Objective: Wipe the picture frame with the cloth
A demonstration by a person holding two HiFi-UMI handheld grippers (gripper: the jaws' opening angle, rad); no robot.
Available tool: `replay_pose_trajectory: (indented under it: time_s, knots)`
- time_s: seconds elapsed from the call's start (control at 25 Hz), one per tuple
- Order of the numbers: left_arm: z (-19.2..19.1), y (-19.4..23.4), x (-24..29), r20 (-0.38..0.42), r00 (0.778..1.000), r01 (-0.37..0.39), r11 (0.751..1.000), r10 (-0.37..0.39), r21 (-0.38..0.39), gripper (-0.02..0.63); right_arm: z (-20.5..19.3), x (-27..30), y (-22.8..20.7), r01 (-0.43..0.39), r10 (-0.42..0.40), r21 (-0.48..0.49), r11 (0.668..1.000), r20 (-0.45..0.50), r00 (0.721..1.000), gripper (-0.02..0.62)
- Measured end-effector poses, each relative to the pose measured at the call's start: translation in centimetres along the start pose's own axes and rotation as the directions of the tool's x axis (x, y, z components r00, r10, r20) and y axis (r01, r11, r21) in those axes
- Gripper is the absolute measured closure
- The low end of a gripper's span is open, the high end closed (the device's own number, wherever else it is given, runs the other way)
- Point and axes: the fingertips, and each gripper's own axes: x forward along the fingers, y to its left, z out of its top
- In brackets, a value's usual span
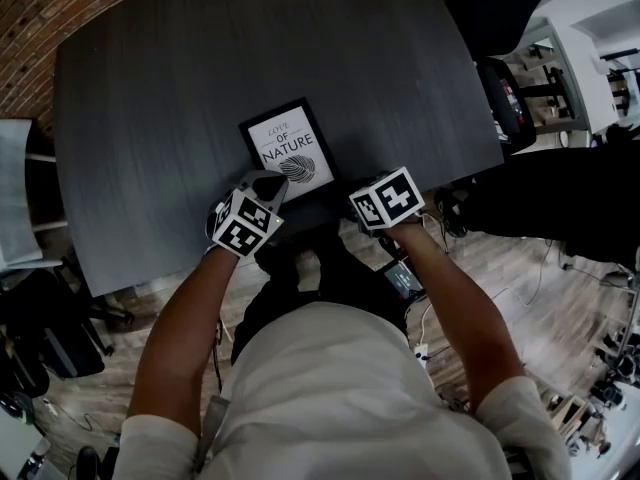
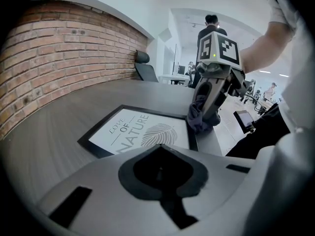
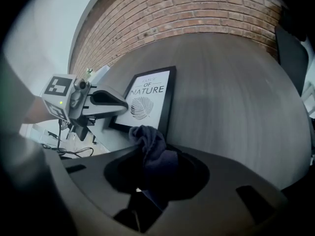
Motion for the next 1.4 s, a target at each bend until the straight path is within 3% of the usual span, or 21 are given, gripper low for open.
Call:
replay_pose_trajectory:
  time_s: [0.2,0.36,0.68,0.8,0.96,1.12,1.4]
  knots:
    - [0.0,-0.2,0.1,-0.008,1.0,-0.012,1.0,0.012,0.002,0.598,0.0,-1.8,-3.2,0.091,-0.091,-0.002,0.996,0.014,0.996,0.48]
    - [0.1,-0.3,0.1,-0.016,1.0,-0.022,1.0,0.022,0.011,0.598,1.3,-3.6,-5.9,0.162,-0.165,0.039,0.986,0.082,0.983,0.481]
    - [0.1,-1.1,-0.3,-0.058,0.998,-0.013,0.998,0.016,0.055,0.598,7.5,-4.9,-5.8,0.188,-0.177,-0.047,0.981,0.174,0.969,0.48]
    - [0.6,-1.1,-1.2,-0.017,0.998,-0.064,0.993,0.066,0.097,0.598,10.7,-4.0,-4.1,0.155,-0.139,-0.058,0.986,0.221,0.965,0.48]
    - [-0.1,-0.2,-2.3,-0.005,0.994,-0.105,0.992,0.105,0.069,0.598,15.0,-2.3,-0.4,0.053,-0.034,-0.066,0.996,0.273,0.961,0.48]
    - [-1.1,-0.1,-2.8,-0.02,0.995,-0.101,0.993,0.102,0.056,0.598,17.8,0.3,3.1,-0.058,0.068,-0.044,0.997,0.272,0.96,0.48]
    - [-1.3,-1.2,-2.9,-0.002,0.997,-0.071,0.991,0.071,0.116,0.598,20.7,4.3,8.6,-0.188,0.191,-0.034,0.982,0.239,0.952,0.48]
